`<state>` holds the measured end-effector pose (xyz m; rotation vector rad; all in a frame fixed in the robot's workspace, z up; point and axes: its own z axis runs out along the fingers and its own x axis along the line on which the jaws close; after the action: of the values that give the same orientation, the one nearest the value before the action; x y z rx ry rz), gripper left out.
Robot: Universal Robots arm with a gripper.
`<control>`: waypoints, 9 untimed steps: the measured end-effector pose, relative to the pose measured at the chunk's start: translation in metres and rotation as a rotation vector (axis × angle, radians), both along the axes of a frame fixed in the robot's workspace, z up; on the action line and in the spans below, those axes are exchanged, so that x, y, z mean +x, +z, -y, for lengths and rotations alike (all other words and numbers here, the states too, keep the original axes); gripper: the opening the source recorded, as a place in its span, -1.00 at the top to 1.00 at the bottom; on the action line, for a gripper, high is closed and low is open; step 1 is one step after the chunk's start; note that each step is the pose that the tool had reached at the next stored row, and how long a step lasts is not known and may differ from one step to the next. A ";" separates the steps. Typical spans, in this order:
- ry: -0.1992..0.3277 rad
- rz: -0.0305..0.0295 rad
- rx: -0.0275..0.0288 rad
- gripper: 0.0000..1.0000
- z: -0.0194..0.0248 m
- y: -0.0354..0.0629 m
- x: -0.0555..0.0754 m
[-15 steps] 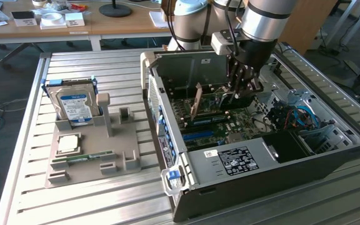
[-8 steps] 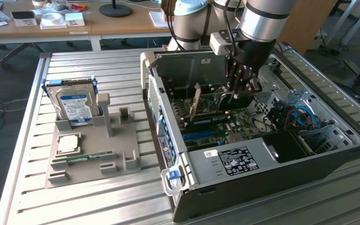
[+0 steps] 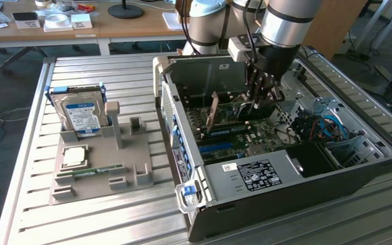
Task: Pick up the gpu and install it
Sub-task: 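Insert the gpu into the slot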
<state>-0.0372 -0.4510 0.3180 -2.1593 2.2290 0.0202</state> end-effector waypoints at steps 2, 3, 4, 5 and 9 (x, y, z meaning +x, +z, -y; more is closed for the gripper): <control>0.000 0.0001 0.0003 0.47 0.0000 -0.0001 0.000; 0.000 0.0002 0.0003 0.47 0.0000 -0.0002 0.000; 0.000 0.0001 0.0003 0.47 0.0000 -0.0002 0.000; 0.000 0.0001 0.0003 0.47 0.0000 -0.0001 0.000; 0.000 0.0001 0.0002 0.47 0.0000 -0.0001 0.000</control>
<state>-0.0372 -0.4510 0.3178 -2.1590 2.2289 0.0203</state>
